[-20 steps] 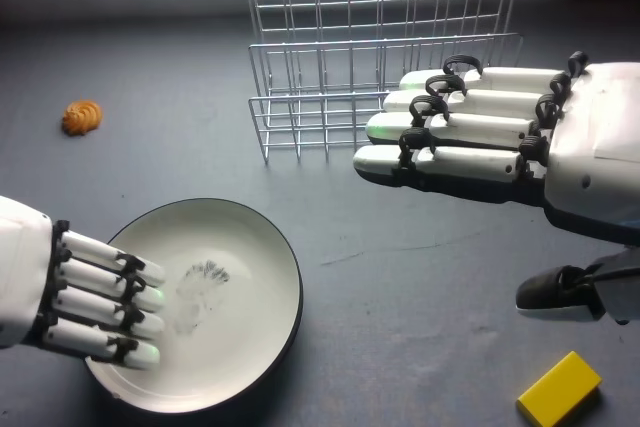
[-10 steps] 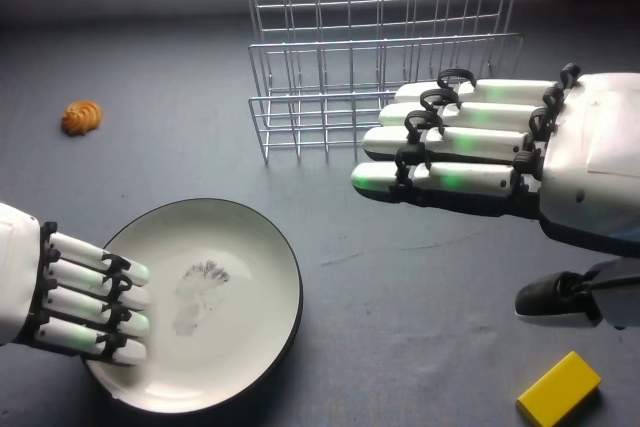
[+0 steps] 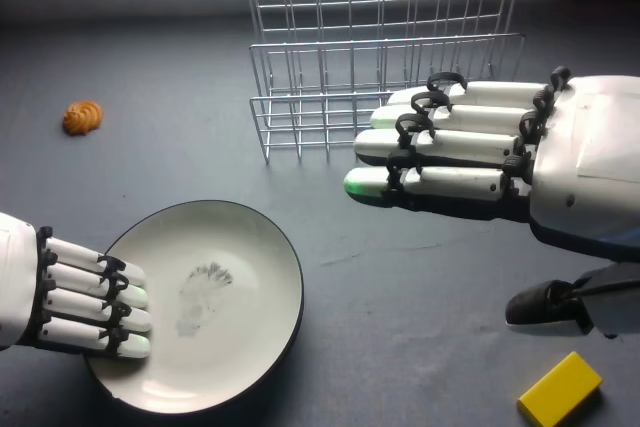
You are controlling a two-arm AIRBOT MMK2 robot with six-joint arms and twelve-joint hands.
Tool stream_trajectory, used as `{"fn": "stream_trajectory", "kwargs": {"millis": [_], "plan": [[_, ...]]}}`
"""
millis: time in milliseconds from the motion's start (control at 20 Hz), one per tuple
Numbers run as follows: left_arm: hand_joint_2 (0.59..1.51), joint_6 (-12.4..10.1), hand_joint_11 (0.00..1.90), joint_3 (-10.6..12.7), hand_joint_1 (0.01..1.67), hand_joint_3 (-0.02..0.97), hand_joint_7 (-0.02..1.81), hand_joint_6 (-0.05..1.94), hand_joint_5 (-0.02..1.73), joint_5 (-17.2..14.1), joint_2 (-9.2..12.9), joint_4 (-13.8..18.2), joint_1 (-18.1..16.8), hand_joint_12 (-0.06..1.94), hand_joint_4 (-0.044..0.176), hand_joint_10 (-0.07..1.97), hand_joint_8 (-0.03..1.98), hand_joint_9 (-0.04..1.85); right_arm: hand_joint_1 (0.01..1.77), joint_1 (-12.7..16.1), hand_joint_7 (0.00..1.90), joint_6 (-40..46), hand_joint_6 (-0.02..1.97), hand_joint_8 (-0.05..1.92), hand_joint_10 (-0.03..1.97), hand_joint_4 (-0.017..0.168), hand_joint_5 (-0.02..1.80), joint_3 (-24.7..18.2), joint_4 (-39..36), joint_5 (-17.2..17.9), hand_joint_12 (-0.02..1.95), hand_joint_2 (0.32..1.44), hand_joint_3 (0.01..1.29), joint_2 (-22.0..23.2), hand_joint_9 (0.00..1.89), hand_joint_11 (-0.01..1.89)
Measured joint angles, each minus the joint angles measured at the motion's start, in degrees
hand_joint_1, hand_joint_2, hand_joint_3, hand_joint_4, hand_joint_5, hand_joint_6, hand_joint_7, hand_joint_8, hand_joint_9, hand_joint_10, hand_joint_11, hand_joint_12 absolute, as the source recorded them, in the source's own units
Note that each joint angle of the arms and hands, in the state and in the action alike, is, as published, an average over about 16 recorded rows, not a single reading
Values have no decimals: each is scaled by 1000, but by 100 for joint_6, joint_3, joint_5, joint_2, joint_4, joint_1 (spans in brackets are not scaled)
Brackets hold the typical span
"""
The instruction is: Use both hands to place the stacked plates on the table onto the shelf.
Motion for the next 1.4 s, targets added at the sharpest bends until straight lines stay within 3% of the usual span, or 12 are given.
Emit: {"fn": "stream_trajectory", "kwargs": {"millis": [250, 500, 1000, 1400], "plan": [[1115, -2, 23, -129, 25, 25, 4, -7, 25, 135, -26, -227, 125, 0, -2, -7, -10, 17, 1096, 10, 22, -99, 20, 13, 5, -1, 122, 5, 3, -50, 251, 976, 17, -57, 15, 19], [1116, -2, 23, -463, 25, 24, -3, -8, 14, 379, -45, -517, 156, -1, -1, 0, -12, 17, 1093, 62, 38, -237, 20, 13, 5, 0, 143, 110, 12, -173, 324, 974, 16, -285, 19, 19], [1118, 6, 25, -1184, 25, 24, 4, -14, 9, 878, -78, -1019, 105, -7, -1, -1, -14, 3, 1128, 240, 88, -860, 20, 13, 5, 2, 204, 775, 192, -633, 491, 967, 16, -1389, 37, 18], [1121, 11, 23, -1269, 26, 23, 9, -18, 14, 939, -102, -1171, 133, -9, -3, -13, -12, -10, 1196, 480, 159, -1258, 19, 13, 16, 2, 263, 1200, 389, -889, 715, 944, 16, -2034, 104, 16]]}}
